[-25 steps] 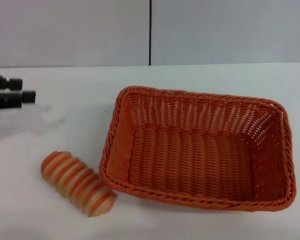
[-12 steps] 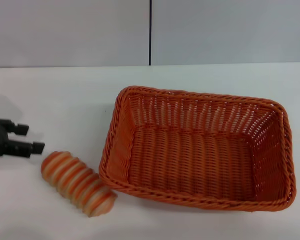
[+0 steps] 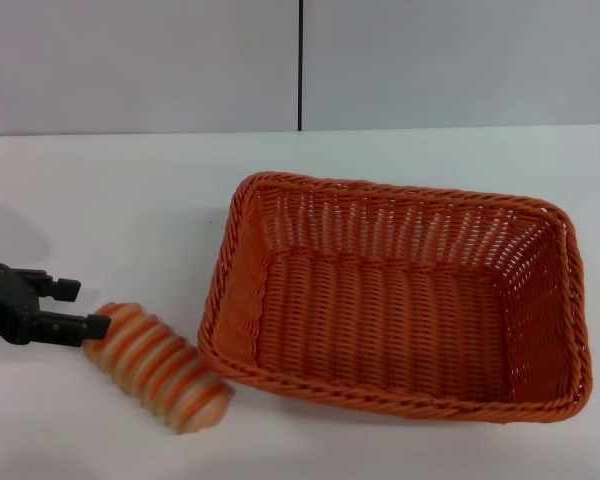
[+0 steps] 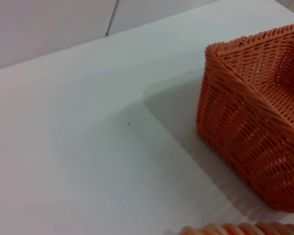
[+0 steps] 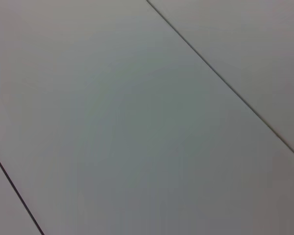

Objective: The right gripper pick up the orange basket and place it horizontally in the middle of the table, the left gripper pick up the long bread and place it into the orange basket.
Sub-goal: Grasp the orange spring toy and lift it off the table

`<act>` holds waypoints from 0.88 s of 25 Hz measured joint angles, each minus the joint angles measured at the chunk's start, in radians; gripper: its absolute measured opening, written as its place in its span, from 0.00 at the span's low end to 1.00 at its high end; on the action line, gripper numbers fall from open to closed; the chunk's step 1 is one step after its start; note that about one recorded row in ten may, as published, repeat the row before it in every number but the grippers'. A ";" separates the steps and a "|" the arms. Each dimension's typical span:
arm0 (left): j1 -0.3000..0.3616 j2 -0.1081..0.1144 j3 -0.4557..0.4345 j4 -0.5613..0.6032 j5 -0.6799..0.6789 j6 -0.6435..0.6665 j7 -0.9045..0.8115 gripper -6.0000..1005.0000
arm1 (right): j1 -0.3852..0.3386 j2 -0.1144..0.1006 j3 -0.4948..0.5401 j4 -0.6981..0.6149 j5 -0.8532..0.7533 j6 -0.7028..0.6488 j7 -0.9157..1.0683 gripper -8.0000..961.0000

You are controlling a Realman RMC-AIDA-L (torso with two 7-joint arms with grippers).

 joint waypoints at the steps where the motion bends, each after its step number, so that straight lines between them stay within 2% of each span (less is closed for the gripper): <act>1: 0.000 0.000 0.000 -0.006 0.000 -0.002 0.003 0.81 | 0.002 0.000 -0.001 0.000 0.000 0.000 0.001 0.45; 9: 0.003 -0.003 0.000 -0.056 0.001 -0.036 0.026 0.81 | 0.006 0.000 -0.007 0.000 -0.001 0.003 0.004 0.45; 22: 0.003 -0.005 0.006 -0.067 0.002 -0.055 0.029 0.81 | 0.008 0.001 -0.009 0.000 -0.001 0.005 0.005 0.45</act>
